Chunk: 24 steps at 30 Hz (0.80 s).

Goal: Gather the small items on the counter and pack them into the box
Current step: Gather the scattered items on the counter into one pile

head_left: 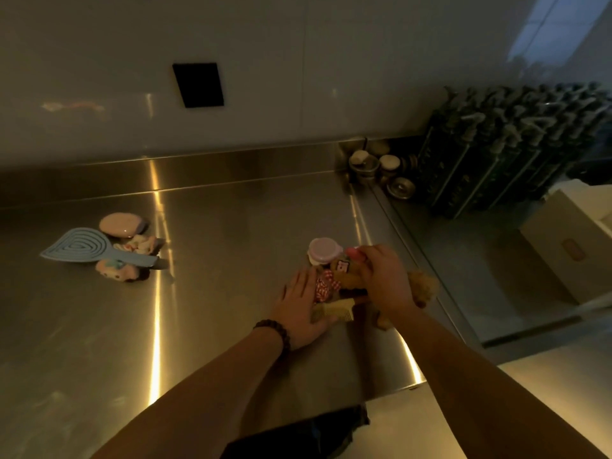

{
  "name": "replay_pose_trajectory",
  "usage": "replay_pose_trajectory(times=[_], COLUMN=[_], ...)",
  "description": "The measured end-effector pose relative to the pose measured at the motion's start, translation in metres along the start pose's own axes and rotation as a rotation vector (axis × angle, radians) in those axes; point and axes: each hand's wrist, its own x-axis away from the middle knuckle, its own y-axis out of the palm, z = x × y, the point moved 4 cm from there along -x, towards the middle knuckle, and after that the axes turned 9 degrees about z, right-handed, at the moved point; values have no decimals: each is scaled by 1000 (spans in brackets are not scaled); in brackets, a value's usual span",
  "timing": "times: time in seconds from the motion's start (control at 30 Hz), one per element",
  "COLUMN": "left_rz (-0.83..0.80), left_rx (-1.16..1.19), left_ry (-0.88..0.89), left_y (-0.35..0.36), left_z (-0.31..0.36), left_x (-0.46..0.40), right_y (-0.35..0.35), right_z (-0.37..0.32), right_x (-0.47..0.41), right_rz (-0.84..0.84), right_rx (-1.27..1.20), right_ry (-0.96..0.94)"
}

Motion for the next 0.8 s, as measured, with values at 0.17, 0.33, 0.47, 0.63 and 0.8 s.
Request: replay_pose_trajectory(times=[0.17, 0.33, 0.47, 0.63, 0.8], left_rz=[108, 111, 84, 57, 36], left_rx=[66, 53, 1, -19, 1], left_ry=[34, 1, -32, -35, -19], left_y=[-21, -23, -21, -9, -5], left_z=[14, 10, 4, -1, 0], left_x=[-13, -42, -58, -63, -67], right_y=[-13, -7, 16, 40, 45], right_z=[-7, -7, 7, 20, 26], right_x=[-15, -49, -74, -84, -80], right_rz=[109, 175, 106, -7, -4], right_rx=[-44, -180, -175, -93, -77], right_ry=[137, 268, 322, 360, 375])
